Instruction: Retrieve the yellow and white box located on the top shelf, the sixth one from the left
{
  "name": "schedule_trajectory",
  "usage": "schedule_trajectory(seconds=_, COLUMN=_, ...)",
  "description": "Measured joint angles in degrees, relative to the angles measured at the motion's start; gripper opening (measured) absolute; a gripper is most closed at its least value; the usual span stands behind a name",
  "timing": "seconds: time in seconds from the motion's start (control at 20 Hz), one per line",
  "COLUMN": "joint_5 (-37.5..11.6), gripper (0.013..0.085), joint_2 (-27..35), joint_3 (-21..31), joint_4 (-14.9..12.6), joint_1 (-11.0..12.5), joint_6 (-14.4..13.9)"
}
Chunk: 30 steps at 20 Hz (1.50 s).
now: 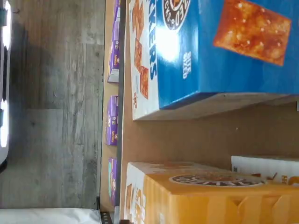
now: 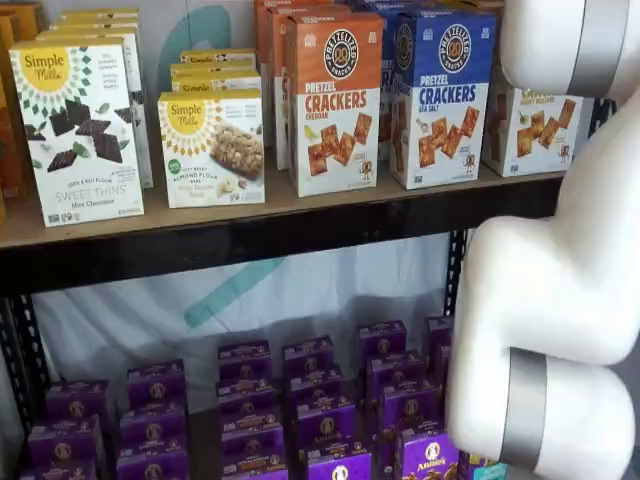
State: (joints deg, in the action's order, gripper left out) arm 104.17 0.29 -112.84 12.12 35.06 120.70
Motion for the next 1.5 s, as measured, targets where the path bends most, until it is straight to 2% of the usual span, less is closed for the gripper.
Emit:
schedule_trajectory(seconds=0.25, joint_5=-0.1, gripper=0.0850, joint_2=0.1, joint_3=-0.1, joint_4=-0.1, joint_1=-0.2, joint_6=-0.1)
schedule_trajectory(seconds=0.35, joint_5=-0.1, gripper=0.0770, joint_2=0.1, joint_3=-0.1, joint_4=-0.1, joint_1=-0.2, joint_6=-0.2)
schedule_trajectory(seconds=0.8, joint_5=0.1, gripper=0.0770, joint_2=0.1, joint_3=-0.5, joint_4=0.1, joint_1=-0.2, joint_6=-0.2)
schedule_trajectory(seconds=0.9, joint_5=0.3, gripper=0.0690, joint_2=0.1, joint_3=-0.6, joint_4=0.1, joint_1=-0.1, joint_6=-0.2)
schedule_trajectory(seconds=1.4, joint_5=1.1, gripper=0.0690, joint_2=0.6, joint_3=-1.7, joint_4=0.3, joint_1=0.2, joint_6=-0.2)
schedule_trajectory(seconds=1.45, joint_5=1.2, gripper=0.0650, joint_2=0.6, joint_3=-1.8, joint_4=0.4, joint_1=0.2, joint_6=-0.2)
schedule_trajectory(seconds=1.5, joint_5=1.2, gripper=0.0650, joint_2=0.6, joint_3=-1.8, joint_4=0.4, joint_1=0.3, joint_6=-0.1)
